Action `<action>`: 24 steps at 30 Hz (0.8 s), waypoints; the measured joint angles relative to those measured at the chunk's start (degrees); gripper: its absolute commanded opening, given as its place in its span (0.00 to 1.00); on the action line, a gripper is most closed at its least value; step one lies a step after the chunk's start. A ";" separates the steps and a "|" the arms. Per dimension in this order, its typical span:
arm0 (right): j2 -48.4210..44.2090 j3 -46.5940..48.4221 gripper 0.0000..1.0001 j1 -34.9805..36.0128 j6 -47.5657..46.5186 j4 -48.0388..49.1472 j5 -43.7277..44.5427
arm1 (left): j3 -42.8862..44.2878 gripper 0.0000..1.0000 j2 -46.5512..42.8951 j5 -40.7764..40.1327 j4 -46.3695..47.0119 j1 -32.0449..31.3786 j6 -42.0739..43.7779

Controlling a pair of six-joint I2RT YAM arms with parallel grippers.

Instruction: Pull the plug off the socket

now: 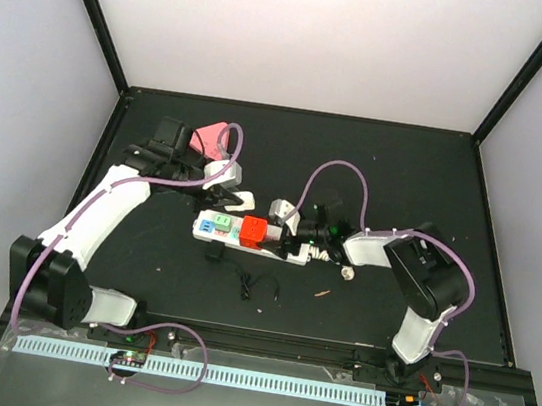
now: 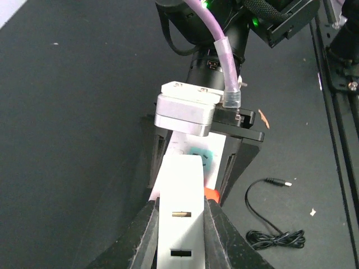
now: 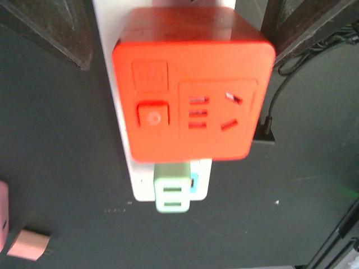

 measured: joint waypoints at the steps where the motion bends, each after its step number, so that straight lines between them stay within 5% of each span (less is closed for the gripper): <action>1: -1.03 0.72 0.84 0.00 -0.09 -1.77 0.22 | 0.00 0.02 -1.09 0.13 -0.13 0.31 -1.01; 16: -24.52 10.03 0.85 -1.57 -3.65 -24.70 5.40 | 5.60 0.02 -10.29 0.17 -2.40 2.03 -15.96; 24: -30.08 22.80 0.86 -2.84 7.26 -42.01 6.99 | 3.30 0.01 -22.08 -1.79 11.61 2.05 -31.26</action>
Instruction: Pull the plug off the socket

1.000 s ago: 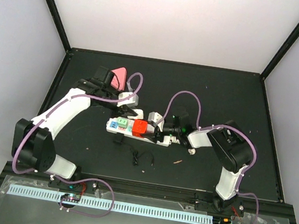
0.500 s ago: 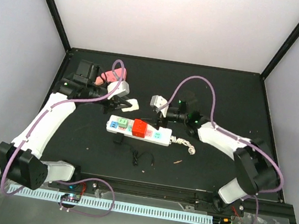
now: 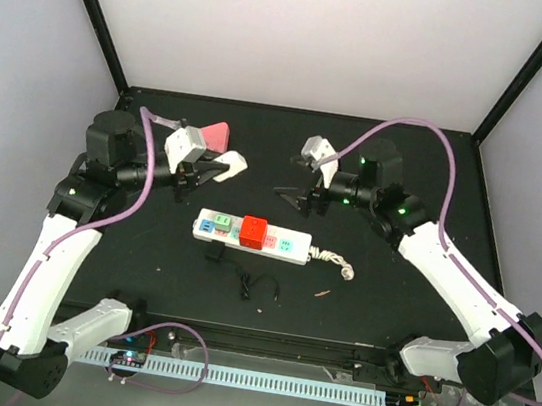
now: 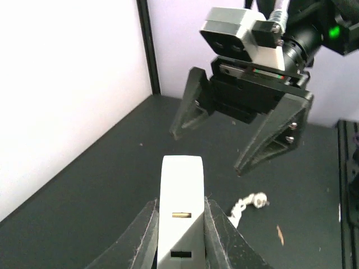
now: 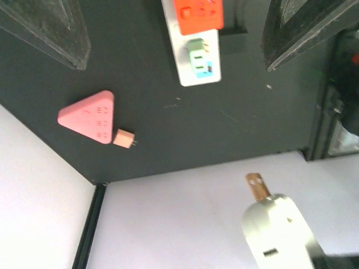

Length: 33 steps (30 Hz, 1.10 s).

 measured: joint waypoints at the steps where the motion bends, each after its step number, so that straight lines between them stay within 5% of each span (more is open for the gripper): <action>1: -0.31 1.29 0.87 -0.09 1.81 -1.09 -0.66 | 0.11 0.02 -0.31 -0.15 1.55 0.00 -1.99; 11: -3.13 3.32 0.90 -0.22 22.88 -2.32 -10.64 | 0.68 0.02 0.81 -0.98 15.15 0.00 -20.13; 18: -1.49 0.44 0.90 -0.22 42.05 11.61 -18.78 | 0.13 0.02 2.36 -1.14 23.76 -0.48 -29.24; 33: 1.75 -1.07 0.89 -0.22 57.81 25.22 -20.76 | -4.22 0.02 7.21 -2.82 28.24 -6.51 -33.07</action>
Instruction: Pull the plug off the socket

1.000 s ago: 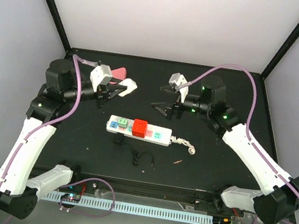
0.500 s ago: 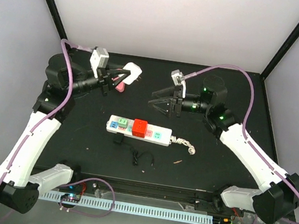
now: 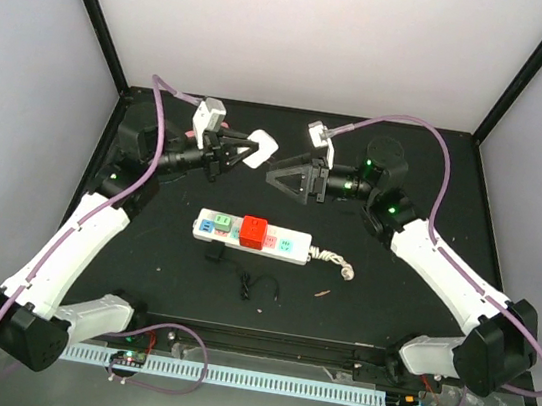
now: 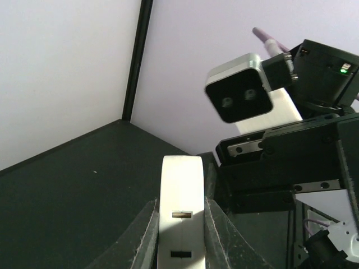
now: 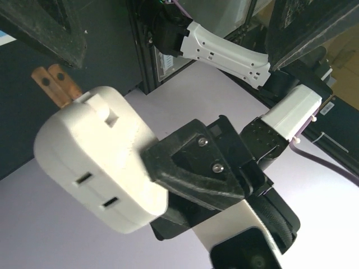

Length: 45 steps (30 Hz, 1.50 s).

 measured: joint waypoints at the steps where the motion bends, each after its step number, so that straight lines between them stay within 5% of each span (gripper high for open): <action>1: 0.31 -0.24 0.89 0.00 0.52 0.68 -0.02 | -0.09 0.01 0.07 0.00 0.15 -0.33 0.00; 45: -0.92 -3.06 0.81 -0.52 -4.70 -1.68 0.57 | -4.17 0.02 -0.46 3.50 3.52 -4.13 0.50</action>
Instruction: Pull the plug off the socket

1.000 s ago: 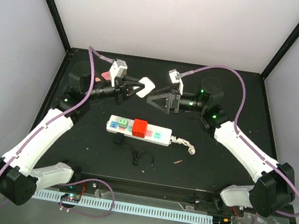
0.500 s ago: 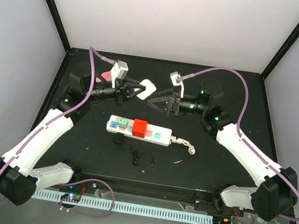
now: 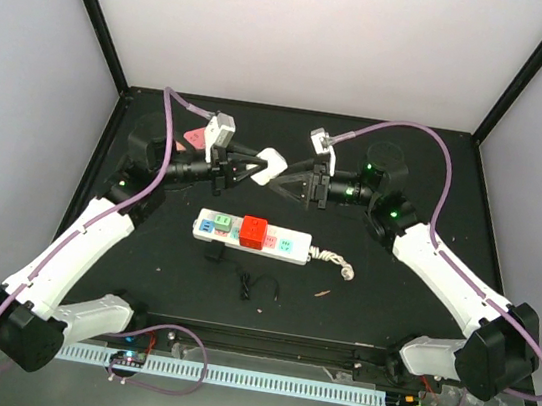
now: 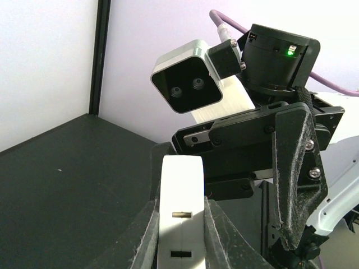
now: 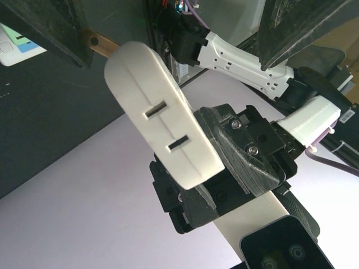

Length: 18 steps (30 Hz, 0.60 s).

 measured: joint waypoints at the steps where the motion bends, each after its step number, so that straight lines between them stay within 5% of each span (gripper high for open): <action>1: 0.00 0.00 0.80 -0.07 0.13 0.13 -0.11 | 0.00 0.02 0.00 0.00 0.04 -0.07 -0.02; 11: 0.33 -0.07 0.84 -0.52 3.37 3.50 -1.36 | 0.13 0.02 0.50 0.00 1.18 -0.81 0.59; 18: -0.09 0.61 0.91 -1.11 -1.31 -4.24 2.34 | 4.33 0.02 1.55 -5.35 -6.10 -0.96 6.54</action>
